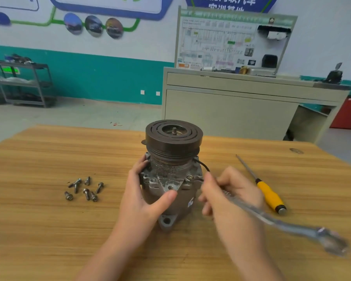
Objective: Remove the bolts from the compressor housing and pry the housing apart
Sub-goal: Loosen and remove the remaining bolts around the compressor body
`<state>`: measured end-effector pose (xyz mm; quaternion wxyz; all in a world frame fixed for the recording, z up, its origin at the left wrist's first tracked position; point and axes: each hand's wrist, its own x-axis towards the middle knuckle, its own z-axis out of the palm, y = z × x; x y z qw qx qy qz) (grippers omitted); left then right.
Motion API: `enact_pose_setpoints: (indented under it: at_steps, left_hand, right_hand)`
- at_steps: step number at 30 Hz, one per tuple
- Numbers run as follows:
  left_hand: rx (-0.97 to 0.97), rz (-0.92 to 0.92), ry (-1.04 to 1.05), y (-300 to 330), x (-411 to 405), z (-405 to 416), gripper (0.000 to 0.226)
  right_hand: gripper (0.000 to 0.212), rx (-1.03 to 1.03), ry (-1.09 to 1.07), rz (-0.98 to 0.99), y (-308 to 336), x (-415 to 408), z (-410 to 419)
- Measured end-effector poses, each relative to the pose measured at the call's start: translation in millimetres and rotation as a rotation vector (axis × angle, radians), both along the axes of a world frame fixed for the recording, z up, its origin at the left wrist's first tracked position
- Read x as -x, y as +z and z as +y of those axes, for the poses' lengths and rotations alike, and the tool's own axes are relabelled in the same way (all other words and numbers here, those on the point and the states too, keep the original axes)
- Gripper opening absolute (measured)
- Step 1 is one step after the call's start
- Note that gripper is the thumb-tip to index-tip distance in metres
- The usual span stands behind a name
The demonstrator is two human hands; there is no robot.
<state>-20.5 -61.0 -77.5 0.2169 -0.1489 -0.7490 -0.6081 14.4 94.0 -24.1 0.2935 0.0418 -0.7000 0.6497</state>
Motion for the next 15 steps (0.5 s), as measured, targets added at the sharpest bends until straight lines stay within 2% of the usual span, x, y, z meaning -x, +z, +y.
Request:
enact_pose_setpoints:
  at_steps: [3, 5, 8, 11, 15]
  left_hand:
    - [-0.013, -0.009, 0.007, -1.0, 1.4, 0.4, 0.08]
    - [-0.018, -0.012, 0.005, -1.4, 1.5, 0.6, 0.081]
    - [-0.015, -0.012, 0.002, -2.0, 2.2, -0.2, 0.083]
    - [-0.012, -0.01, -0.001, -2.2, 2.1, -1.2, 0.082]
    - [-0.018, 0.005, 0.002, -2.5, 3.0, -0.3, 0.08]
  right_hand:
    - [0.031, 0.228, 0.442, -0.137, 6.6, 29.7, 44.3]
    - [0.033, 0.383, 0.735, -0.296, 8.6, 58.3, 58.5]
    - [0.035, 0.467, 1.039, -0.469, 8.7, 90.4, 56.7]
    - [0.03, 0.566, 1.032, -0.465, 9.8, 96.5, 52.4]
    - [0.027, 0.762, 0.562, -0.276, 12.5, 75.2, 54.0]
